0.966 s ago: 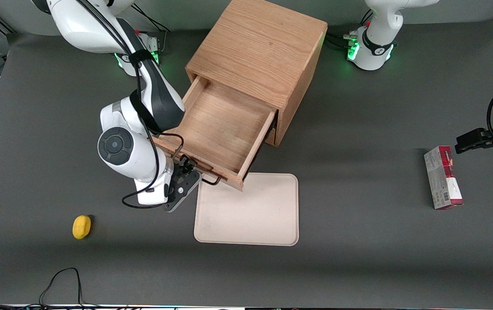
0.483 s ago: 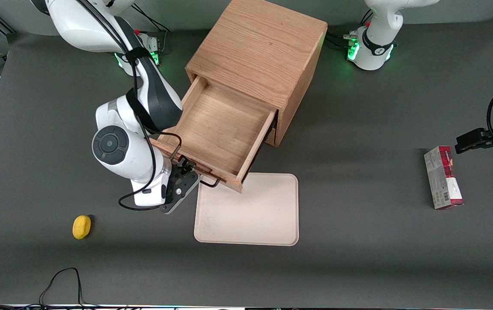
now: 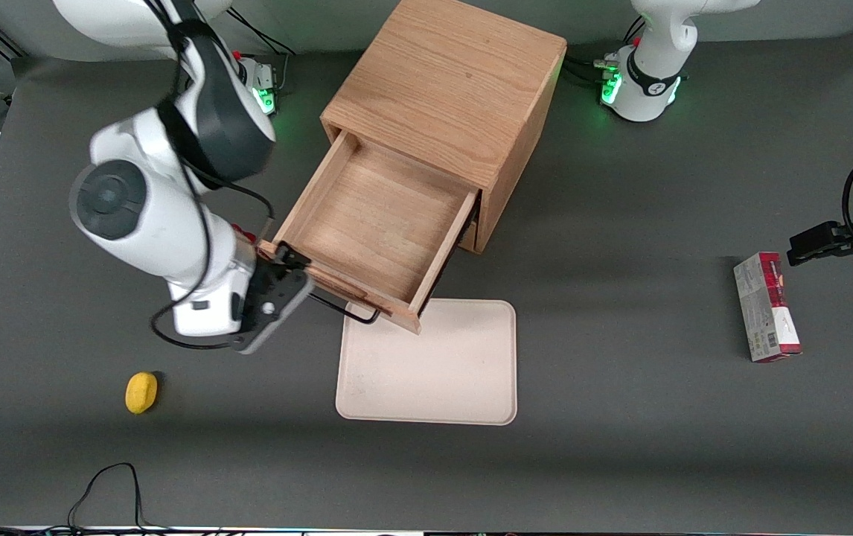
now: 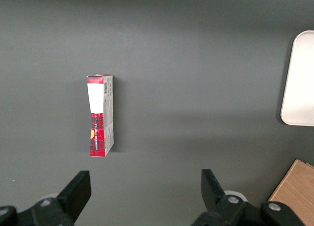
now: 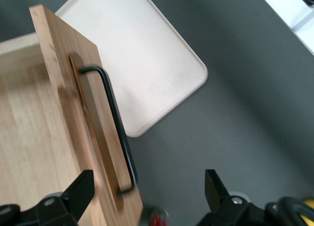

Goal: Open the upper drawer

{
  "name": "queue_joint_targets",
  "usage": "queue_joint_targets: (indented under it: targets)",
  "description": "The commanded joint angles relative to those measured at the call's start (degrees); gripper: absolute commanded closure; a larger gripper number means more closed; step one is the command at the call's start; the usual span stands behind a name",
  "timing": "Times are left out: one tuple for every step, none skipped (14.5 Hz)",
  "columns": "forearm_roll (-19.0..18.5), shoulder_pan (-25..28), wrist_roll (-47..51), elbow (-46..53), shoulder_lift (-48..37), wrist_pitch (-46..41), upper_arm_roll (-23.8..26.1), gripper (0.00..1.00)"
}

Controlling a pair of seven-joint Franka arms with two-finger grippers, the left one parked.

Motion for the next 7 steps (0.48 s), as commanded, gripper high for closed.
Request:
queue_joint_targets:
  targets:
    - [-0.76, -0.12, 0.06, -0.36, -3.88, -5.53, -5.12, 0.00]
    - [-0.84, -0.03, 0.15, -0.35, -4.41, -6.86, -6.97, 0.00]
    - [-1.02, 0.14, 0.15, -0.53, -5.02, -7.57, -9.34, 0.00]
    - [-1.28, 0.40, 0.15, -0.62, -5.29, -8.62, -11.54, 0.00]
    - [-2.24, 0.49, 0.50, -0.62, -5.47, -9.68, -13.22, 0.00]
    - [-3.38, 0.49, 1.98, -0.70, -5.73, -10.73, -14.36, 0.00]
    - [-4.17, 0.49, 4.35, -0.97, -6.34, -11.78, -15.07, 0.00]
